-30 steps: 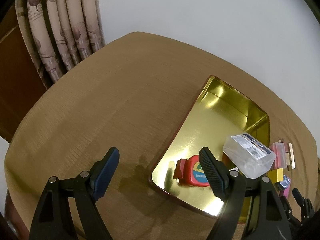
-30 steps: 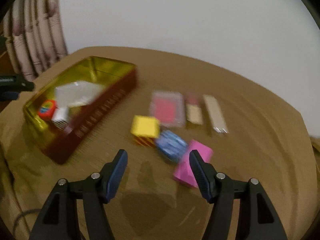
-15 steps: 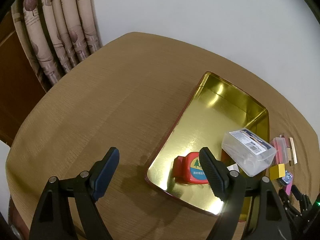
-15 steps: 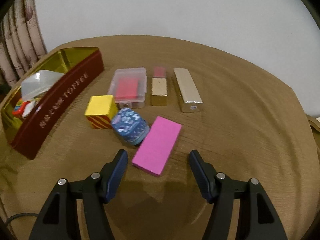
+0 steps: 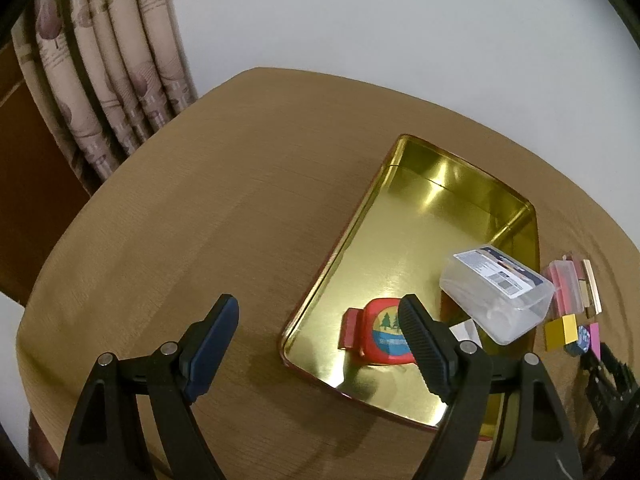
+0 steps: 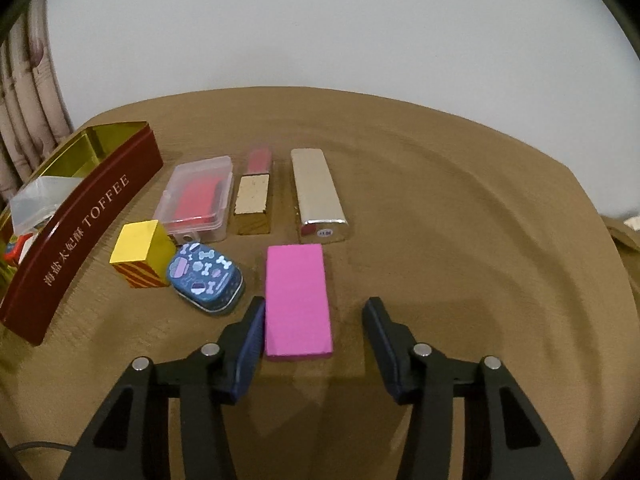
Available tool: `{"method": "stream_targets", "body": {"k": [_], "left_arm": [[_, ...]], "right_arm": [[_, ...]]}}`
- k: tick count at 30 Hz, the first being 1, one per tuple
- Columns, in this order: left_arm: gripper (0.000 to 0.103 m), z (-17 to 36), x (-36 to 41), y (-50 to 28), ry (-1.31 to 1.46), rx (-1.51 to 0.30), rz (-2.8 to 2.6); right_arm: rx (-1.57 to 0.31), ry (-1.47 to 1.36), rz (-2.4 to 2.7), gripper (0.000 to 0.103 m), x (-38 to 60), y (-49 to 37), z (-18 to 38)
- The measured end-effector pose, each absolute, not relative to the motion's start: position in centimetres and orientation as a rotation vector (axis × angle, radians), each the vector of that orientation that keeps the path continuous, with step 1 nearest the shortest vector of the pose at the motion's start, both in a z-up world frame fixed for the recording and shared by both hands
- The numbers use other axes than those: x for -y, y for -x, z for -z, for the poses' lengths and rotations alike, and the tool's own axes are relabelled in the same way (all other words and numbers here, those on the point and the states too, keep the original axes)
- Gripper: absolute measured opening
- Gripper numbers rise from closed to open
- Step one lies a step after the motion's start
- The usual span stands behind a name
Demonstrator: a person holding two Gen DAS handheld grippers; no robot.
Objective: Organize rigid objects
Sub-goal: 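Move the right tool to the pink block and grasp it, then move the left tool to the yellow cube and grasp it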
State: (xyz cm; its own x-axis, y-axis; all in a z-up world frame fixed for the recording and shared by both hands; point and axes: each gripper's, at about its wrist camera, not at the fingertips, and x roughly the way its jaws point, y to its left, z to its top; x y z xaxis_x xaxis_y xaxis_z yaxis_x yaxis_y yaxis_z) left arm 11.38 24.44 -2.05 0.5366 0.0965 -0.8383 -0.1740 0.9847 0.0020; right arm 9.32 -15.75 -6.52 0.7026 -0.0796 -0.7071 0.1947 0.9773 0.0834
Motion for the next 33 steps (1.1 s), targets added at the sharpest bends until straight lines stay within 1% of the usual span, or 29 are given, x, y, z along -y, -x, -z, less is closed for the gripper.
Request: {"method": "stream_targets", "body": {"k": [3,4,5,13,23,27,33], "left_arm": [[0.079,1.9,-23.9,-11.3,0.062,-0.982,-0.14],[0.079,1.9,-23.5,-11.2,0.055,-0.979,-0.128],[0.079,1.9,-23.2,-11.1,0.048,-0.977,-0.116],[0.079,2.0,-18.5,-9.5,-0.013,-0.96,-0.002],[0.079,3.4,-10.1,-8.0,-0.026,-1.038,0.141],[0.079,2.9,-6.5,-8.6,-0.065,-1.046,0.159],[0.078,3.1,-3.7,-11.7,-0.005,-1.139,0.164]], "right_arm": [[-0.778,-0.145,0.147,0.049,15.6,-10.2,6.4],[-0.778,-0.141,0.142,0.038,15.5,-10.4,6.4],[-0.774,-0.139,0.124,0.029,15.3,-10.5,6.4],[-0.765,-0.082,0.125,0.03,15.2,-9.6,6.6],[-0.774,-0.167,0.269,0.03,22.1,-6.2,8.0],[-0.763,-0.244,0.265,0.03,23.8,-5.4,8.4],[-0.769,-0.22,0.273,0.03,22.8,-6.3,8.5]]}}
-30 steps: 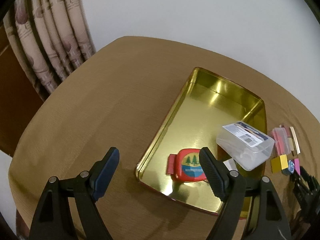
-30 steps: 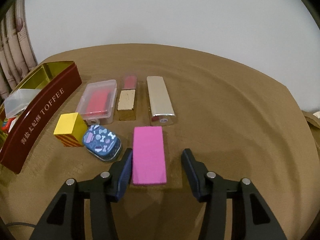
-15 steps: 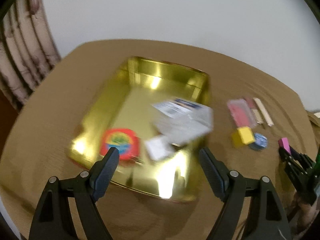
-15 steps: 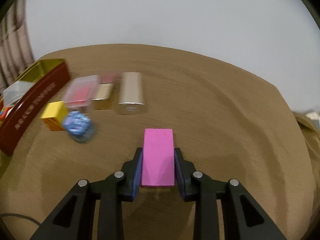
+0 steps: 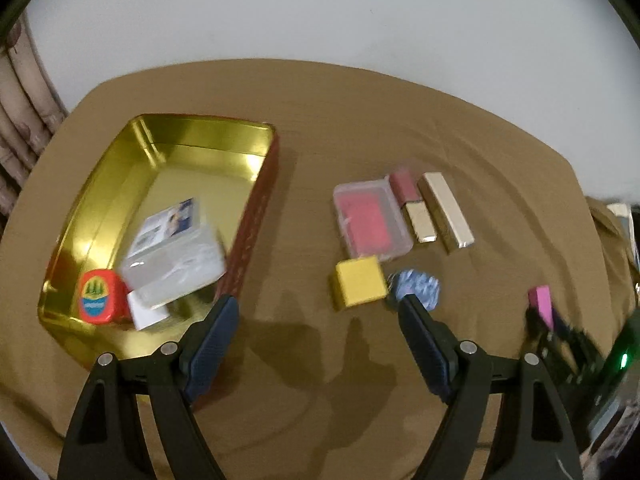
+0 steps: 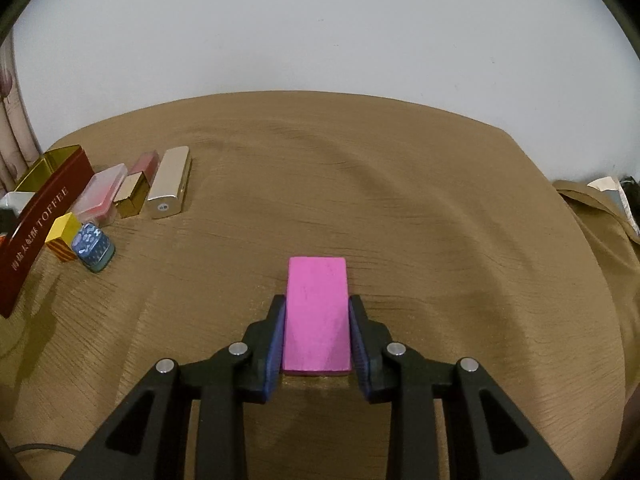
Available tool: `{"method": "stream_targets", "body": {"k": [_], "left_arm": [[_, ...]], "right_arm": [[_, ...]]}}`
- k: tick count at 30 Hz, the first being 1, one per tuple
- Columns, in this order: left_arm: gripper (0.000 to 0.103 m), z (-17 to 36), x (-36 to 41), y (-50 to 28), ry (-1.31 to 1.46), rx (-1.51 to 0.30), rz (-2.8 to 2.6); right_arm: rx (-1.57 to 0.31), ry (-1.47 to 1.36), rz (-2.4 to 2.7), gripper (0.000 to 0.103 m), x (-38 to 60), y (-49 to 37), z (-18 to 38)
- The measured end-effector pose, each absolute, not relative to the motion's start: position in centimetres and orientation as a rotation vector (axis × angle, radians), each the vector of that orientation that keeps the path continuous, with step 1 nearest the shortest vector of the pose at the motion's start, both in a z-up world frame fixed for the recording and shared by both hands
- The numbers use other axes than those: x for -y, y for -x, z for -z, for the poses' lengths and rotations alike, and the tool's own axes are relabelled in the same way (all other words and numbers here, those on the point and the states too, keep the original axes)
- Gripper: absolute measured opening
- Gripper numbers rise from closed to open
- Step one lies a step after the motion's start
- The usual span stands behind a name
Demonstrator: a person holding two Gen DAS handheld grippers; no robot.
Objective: Organize rigid objects
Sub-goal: 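Move the left tool to the yellow cube and grasp it, then carry the yellow cube into the tin and open the left tool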
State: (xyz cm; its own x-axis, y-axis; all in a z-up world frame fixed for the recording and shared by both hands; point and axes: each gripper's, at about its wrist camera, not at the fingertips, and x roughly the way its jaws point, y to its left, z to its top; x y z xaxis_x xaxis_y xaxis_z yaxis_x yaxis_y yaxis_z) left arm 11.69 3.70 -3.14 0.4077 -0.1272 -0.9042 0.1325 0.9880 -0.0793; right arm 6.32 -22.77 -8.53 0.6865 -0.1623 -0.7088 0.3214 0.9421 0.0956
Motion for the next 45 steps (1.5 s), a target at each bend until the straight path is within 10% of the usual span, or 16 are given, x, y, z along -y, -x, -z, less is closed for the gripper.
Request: {"method": "stream_targets", "body": {"k": [25,45], "left_arm": [[0.027,8.7,-1.4,-15.2,0.098,-1.312,0.114],[0.027,5.8,-1.3,-11.3,-0.101,-1.13,0.124]], "right_arm": [[-0.765,-0.231,0.264,0.032,24.5,-3.8,8.2],[-0.766,-0.226,0.268,0.032,24.5,-4.0,8.3]]}}
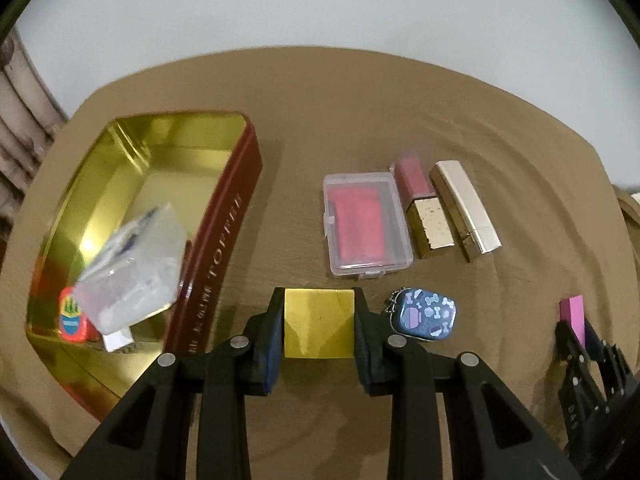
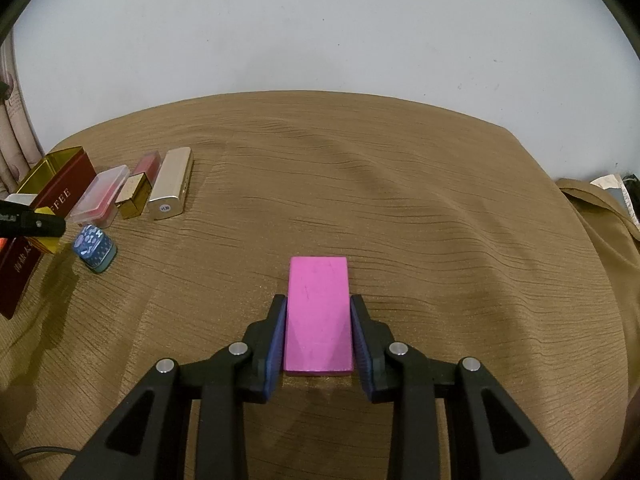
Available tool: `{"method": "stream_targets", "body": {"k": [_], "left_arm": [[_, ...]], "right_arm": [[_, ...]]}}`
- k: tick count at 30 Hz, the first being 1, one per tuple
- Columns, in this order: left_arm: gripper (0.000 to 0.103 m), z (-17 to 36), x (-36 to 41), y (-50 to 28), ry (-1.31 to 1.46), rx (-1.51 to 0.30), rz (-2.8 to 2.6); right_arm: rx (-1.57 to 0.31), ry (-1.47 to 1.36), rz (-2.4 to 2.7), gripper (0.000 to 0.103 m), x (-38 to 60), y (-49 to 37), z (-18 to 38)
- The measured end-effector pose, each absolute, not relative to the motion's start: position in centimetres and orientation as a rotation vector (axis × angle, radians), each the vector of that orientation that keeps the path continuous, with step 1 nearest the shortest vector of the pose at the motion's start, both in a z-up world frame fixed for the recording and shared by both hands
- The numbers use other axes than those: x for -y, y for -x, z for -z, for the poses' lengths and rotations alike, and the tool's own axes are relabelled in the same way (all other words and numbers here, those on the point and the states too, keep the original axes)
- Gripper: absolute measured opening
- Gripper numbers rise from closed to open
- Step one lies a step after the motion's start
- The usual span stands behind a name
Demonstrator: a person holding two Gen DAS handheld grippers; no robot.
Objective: Organize rigid objects
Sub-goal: 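Carry the yellow cube into the tin and open the left tool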
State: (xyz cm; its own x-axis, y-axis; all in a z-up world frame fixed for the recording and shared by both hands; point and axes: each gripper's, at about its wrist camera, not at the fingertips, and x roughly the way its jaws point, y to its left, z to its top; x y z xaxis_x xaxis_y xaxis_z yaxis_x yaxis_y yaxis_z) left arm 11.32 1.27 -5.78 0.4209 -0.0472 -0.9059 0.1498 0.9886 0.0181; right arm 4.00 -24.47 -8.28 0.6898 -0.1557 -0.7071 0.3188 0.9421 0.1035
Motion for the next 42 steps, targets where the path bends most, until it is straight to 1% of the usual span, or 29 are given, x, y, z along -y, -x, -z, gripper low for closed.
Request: {"method": "stream_targets", "body": {"k": [9,13,19,26,35,42], "left_arm": [[0.027,2.5,-1.3,-9.2,-0.153,-1.034,0.139],[0.027,1.2,-3.3,-9.3,-0.15,-1.0,0.102],[0.027,0.2,-7.5,-10.5,-0.127,-0.998,0.032],[0.027,-0.8,-11.8,-11.3,-0.027,-0.993,0.012],[0.027,1.3,-15.8,-13.0,0.012,-1.041,-0.064],[0.027,3.4,-17.3,-14.2,0.006,-1.08,-0.102]], "right_arm": [[-0.766,-0.226,0.268,0.032,24.5,-4.1,8.3],[-0.766,-0.226,0.268,0.032,24.4,-4.1,8.3],[-0.766,-0.224,0.27,0.032,24.4,-4.1,8.2],[-0.767,-0.221,0.271,0.032,24.5,-4.1,8.3],[-0.767,-0.219,0.271,0.032,24.5,-4.1,8.2],[-0.767,-0.219,0.272,0.032,24.4,-4.0,8.3]]}}
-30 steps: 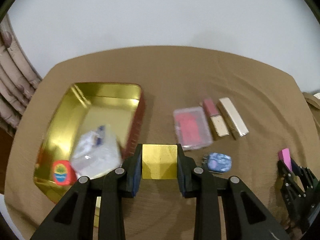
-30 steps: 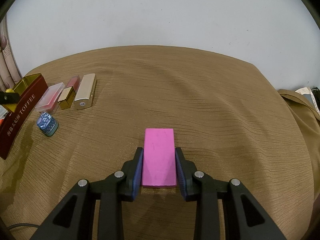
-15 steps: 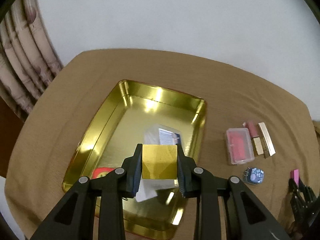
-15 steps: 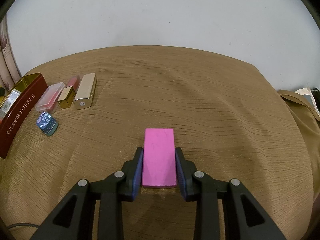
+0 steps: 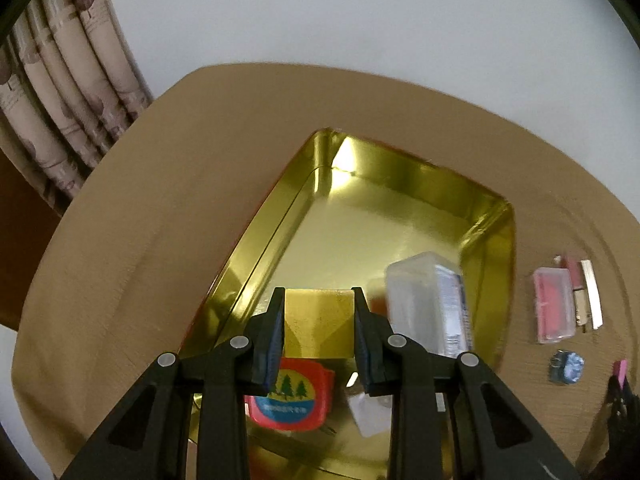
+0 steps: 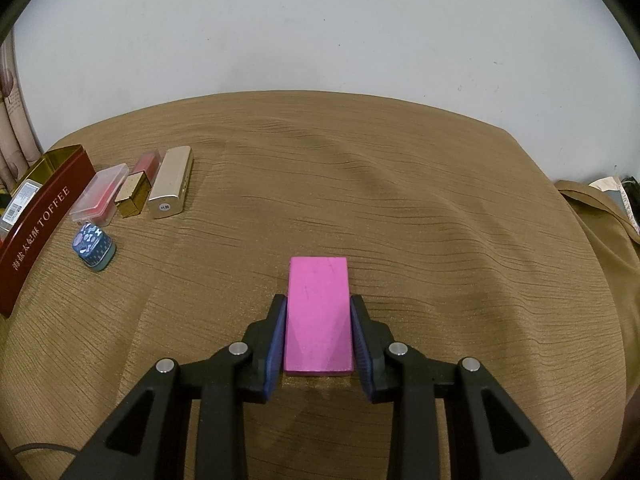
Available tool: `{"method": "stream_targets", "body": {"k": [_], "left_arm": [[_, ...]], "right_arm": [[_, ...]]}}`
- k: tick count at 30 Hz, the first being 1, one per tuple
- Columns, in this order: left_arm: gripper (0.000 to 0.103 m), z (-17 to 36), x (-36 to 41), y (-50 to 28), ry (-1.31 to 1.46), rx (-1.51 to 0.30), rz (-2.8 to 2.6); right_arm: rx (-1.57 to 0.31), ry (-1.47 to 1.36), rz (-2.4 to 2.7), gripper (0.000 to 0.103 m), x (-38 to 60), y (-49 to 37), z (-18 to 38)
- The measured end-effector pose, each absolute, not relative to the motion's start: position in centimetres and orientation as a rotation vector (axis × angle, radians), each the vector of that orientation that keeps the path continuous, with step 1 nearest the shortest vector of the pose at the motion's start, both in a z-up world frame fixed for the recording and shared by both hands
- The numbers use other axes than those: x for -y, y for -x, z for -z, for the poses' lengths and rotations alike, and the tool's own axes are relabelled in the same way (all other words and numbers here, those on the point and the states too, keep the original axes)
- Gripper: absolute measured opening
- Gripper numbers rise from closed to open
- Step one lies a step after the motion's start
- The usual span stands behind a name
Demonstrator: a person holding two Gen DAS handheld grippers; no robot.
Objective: Organize rigid objects
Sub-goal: 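Carry the yellow cube into the tin and open the left tool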
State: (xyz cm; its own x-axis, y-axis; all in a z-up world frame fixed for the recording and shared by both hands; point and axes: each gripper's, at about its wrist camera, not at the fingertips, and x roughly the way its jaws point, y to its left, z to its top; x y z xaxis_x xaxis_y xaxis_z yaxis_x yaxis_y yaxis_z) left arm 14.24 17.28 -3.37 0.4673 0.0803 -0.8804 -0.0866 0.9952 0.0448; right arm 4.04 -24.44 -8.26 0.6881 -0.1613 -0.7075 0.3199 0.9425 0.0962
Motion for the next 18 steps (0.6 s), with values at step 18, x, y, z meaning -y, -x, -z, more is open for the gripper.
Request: {"method": "stream_targets", "body": {"k": [18], "left_arm": [[0.027,7.7,-20.2,-16.3,-0.008,-1.14,-0.131]], "right_arm": [[-0.77,-0.204,0.278,0.032,24.5,-4.1,8.2]]}}
